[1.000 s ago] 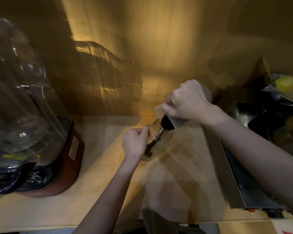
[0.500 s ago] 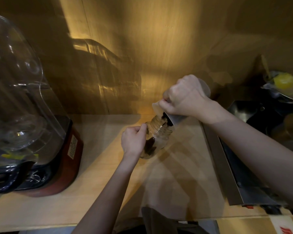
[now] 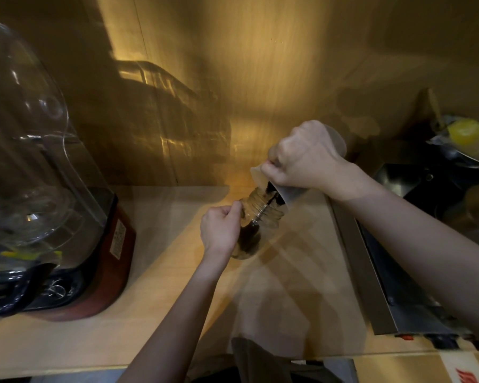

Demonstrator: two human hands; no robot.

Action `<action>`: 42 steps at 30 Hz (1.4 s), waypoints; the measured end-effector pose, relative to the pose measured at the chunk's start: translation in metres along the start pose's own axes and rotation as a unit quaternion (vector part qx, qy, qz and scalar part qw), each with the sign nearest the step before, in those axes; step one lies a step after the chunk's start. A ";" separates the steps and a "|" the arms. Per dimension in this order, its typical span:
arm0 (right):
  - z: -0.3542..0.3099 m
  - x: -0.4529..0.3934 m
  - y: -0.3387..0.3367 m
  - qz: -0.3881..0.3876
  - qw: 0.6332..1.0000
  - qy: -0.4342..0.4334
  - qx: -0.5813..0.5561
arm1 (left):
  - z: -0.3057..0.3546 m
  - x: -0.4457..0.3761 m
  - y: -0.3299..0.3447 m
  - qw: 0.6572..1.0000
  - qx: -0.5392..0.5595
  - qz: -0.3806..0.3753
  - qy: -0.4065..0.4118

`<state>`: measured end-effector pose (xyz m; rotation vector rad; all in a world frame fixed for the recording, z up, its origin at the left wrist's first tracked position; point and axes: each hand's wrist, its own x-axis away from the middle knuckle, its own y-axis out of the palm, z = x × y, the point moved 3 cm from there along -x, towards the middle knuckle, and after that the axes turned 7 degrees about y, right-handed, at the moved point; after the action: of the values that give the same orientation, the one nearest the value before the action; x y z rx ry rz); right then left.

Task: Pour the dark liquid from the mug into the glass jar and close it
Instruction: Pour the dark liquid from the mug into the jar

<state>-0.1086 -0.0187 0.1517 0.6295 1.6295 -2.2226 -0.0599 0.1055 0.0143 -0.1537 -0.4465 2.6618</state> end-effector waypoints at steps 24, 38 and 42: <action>-0.008 0.001 0.000 0.019 0.998 -0.059 0.023 | 0.003 0.003 0.001 1.000 0.005 0.004 -0.020; -0.012 -0.001 -0.005 0.029 0.997 -0.066 0.027 | 0.006 0.002 -0.001 0.999 0.008 0.025 -0.026; -0.011 -0.002 -0.003 0.019 0.998 -0.059 0.024 | 0.006 0.004 -0.002 0.999 0.011 0.025 -0.024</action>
<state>-0.1064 -0.0070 0.1524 0.5259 1.4973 -2.2323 -0.0640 0.1071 0.0209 -0.0945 -0.4327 2.7242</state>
